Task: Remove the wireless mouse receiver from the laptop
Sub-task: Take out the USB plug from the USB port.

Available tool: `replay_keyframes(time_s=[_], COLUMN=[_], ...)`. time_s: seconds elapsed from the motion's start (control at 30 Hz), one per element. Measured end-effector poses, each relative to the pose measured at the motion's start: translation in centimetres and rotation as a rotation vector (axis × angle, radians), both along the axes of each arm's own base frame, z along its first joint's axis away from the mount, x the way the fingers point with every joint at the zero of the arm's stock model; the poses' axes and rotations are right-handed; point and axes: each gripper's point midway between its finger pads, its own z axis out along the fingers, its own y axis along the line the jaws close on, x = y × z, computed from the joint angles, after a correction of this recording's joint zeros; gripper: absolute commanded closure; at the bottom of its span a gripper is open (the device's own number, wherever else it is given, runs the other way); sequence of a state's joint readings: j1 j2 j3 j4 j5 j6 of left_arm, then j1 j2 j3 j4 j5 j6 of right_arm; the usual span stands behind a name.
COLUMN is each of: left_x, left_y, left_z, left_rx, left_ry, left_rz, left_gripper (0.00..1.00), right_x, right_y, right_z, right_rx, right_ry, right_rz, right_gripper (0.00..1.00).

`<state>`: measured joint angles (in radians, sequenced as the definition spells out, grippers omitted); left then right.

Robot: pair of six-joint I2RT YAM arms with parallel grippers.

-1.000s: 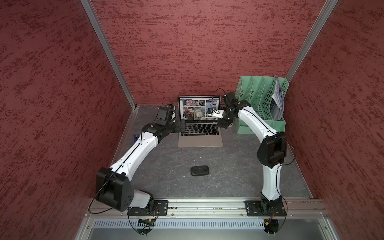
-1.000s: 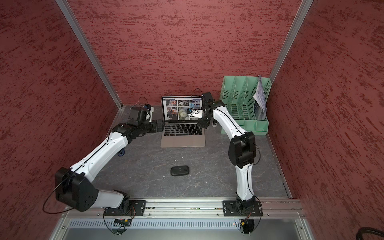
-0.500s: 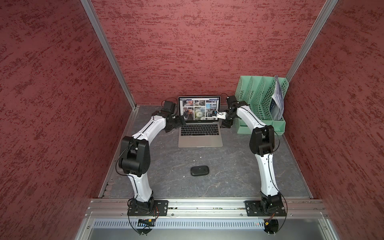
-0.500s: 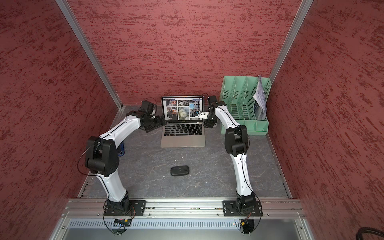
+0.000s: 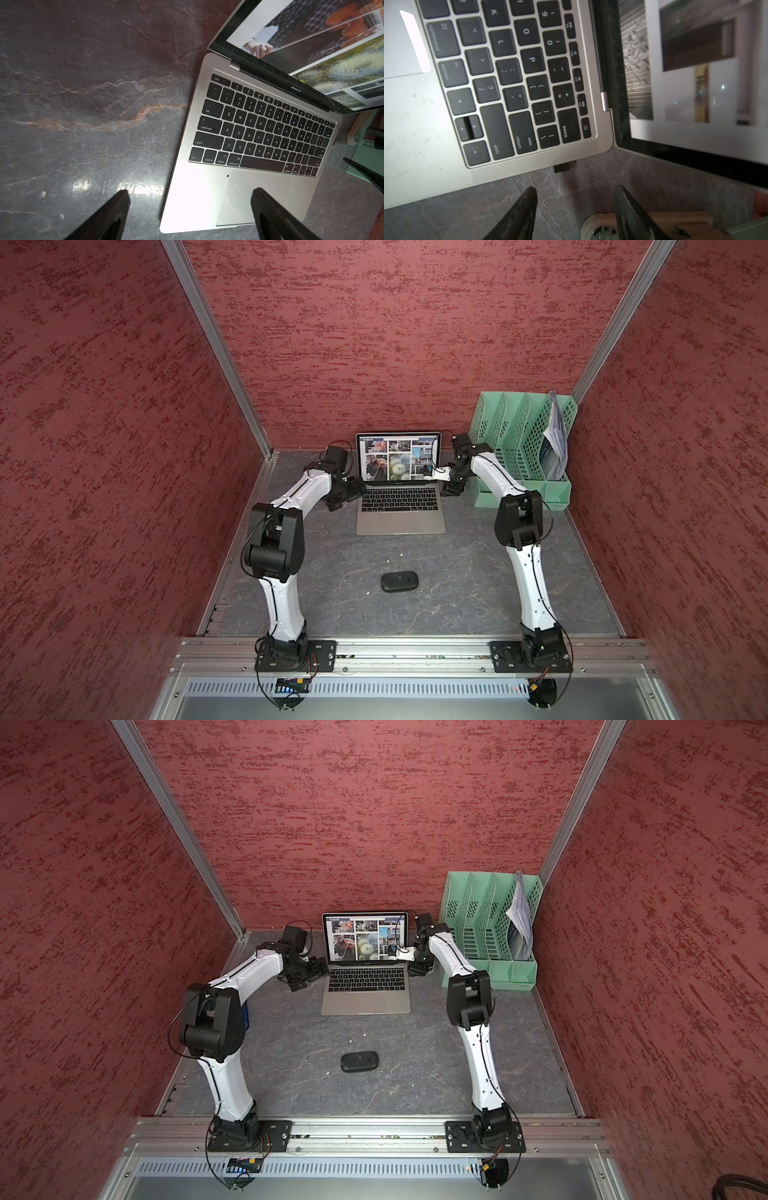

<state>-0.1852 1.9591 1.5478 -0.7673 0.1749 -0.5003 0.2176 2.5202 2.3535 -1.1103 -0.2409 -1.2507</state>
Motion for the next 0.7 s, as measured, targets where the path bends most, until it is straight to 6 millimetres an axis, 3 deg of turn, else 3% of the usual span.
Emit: replay_keyframes(time_s=[0.17, 0.37, 0.7], left_x=[-0.1, -0.1, -0.2], left_y=[-0.4, -0.6, -1.0], left_z=[-1.2, -1.3, -2.9], left_rx=[-0.018, -0.028, -0.045], left_ry=[0.032, 0.036, 0.076], left_rz=[-0.009, -0.014, -0.022], left_gripper=[0.06, 0.06, 0.07], right_x=[-1.1, -0.8, -0.7], right_y=[-0.3, -0.3, 0.0], right_z=[-1.3, -2.7, -2.7], right_rx=[-0.033, -0.044, -0.038], right_ry=[0.045, 0.054, 0.047], right_rz=[0.047, 0.072, 0.091], right_gripper=[0.39, 0.38, 0.40])
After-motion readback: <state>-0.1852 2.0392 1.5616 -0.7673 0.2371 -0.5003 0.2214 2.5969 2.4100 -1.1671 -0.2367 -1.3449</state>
